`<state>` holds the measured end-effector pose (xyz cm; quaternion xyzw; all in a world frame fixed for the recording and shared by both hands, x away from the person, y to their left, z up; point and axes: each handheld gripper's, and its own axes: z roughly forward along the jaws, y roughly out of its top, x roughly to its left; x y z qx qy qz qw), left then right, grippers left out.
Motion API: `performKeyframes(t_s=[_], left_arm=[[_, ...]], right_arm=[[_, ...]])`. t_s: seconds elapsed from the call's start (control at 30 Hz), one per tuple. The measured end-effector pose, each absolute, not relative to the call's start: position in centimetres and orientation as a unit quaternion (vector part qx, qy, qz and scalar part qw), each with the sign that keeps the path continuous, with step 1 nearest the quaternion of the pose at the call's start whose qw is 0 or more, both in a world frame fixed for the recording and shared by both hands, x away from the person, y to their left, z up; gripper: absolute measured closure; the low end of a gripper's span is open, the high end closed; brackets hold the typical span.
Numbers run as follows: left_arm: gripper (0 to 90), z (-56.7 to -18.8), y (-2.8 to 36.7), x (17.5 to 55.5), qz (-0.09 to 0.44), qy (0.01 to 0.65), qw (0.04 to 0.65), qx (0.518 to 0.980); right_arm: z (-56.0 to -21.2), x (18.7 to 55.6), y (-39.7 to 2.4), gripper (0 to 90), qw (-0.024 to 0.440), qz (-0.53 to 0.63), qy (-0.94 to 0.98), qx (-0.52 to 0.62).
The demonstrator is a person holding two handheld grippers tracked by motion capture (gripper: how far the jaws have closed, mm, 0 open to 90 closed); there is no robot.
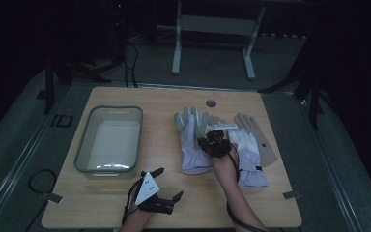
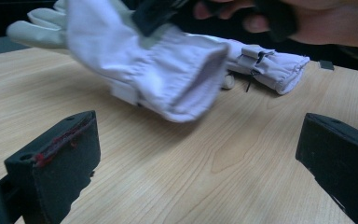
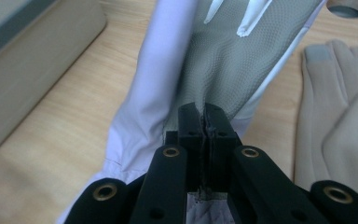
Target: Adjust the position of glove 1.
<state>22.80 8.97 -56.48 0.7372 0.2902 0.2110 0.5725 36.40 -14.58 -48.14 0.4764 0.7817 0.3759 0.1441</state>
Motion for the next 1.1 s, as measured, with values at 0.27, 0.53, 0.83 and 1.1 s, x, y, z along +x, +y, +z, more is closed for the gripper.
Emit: performKeyframes(t_s=[0.27, 0.53, 0.83, 1.1], left_arm=[[0.0, -56.5, 8.9, 22.8, 0.213, 0.291, 0.571, 0.738], [0.0, -56.5, 8.9, 22.8, 0.213, 0.289, 0.570, 0.739], [0.0, -56.5, 8.9, 22.8, 0.213, 0.288, 0.570, 0.740], [0.0, -56.5, 8.9, 22.8, 0.212, 0.288, 0.571, 0.739]], right_arm=[[-49.4, 33.3, -15.9, 87.1, 0.146, 0.370, 0.779, 0.484], [-52.9, 34.0, -16.1, 85.9, 0.126, 0.348, 0.781, 0.504], [-53.8, 34.1, -16.2, 63.0, 0.135, 0.348, 0.782, 0.499], [-51.0, 34.4, -17.0, 52.4, 0.143, 0.353, 0.795, 0.472]])
